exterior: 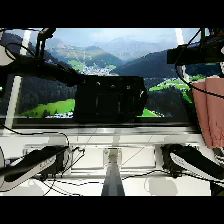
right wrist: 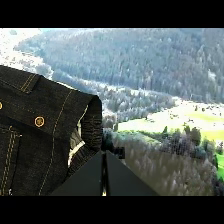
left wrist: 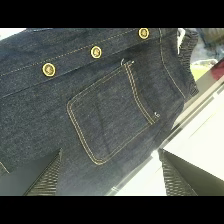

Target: Fold the clothes and pants, and hang the long-sleeved shirts on hangers.

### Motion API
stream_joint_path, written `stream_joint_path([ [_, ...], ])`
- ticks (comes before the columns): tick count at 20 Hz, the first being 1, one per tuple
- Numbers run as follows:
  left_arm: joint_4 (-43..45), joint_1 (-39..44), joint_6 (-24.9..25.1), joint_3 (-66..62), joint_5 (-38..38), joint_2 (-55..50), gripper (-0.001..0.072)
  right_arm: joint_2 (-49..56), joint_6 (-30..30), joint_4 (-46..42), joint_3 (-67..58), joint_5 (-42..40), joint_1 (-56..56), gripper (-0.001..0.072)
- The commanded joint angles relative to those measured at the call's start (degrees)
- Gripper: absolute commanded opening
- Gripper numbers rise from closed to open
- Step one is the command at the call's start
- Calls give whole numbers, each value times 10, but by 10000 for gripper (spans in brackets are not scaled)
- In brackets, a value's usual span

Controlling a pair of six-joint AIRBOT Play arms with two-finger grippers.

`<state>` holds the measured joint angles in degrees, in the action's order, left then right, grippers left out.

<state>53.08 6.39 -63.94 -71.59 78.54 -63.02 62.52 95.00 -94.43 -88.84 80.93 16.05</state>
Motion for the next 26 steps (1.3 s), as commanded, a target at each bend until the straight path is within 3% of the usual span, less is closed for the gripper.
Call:
stream_joint_path([
  [1,0,-1,0,0,0,0,697,0,0,0,0,0,1,27],
  [12,0,-1,0,0,0,0,697,0,0,1,0,-1,1,27],
  [15,0,-1,0,0,0,0,697,0,-1,7,0,-49,0,27],
  [17,0,-1,0,0,0,0,697,5,-49,-25,0,-44,0,27],
  [20,0,-1,0,0,0,0,697,22,-153,-54,20,43,-8,26],
  [23,-11,-1,-4,0,0,0,697,24,-174,26,129,88,-62,25],
  [26,-35,-1,-4,0,12,0,697,24,-281,251,283,94,-133,25],
])
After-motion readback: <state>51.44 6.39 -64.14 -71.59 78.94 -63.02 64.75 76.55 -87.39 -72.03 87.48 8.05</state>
